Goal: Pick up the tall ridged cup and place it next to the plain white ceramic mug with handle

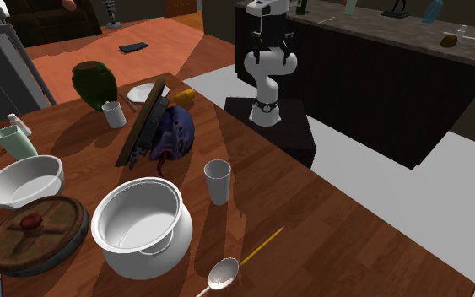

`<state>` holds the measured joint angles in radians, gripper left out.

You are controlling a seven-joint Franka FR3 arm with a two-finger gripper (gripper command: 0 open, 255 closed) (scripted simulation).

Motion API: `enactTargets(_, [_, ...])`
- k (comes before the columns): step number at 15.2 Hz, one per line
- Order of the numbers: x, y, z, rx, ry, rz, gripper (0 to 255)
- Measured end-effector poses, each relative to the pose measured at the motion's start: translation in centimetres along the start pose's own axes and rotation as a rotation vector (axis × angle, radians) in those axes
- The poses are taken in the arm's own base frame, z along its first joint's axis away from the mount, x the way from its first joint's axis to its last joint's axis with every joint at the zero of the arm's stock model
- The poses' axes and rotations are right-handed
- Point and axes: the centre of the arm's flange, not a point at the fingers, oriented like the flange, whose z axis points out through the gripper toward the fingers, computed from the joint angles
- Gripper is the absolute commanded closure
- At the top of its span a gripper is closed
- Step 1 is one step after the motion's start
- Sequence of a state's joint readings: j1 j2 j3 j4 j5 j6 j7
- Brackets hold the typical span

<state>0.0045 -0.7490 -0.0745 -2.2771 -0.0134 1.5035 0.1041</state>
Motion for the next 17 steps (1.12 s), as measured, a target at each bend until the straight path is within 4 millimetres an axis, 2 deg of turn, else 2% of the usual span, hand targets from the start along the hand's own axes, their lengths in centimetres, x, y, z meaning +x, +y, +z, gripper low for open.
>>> enactTargets(2, [0.5,0.0,0.3,-0.002,0.000,0.001,0])
enactTargets(5, [3.1,0.6,1.9,-0.012,0.003,0.007,0])
enactTargets(13, [11.9,1.4,6.4,-0.045,0.017,0.026,0])
enactTargets(17, [17.1,2.1,9.0,-0.061,0.024,0.035,0])
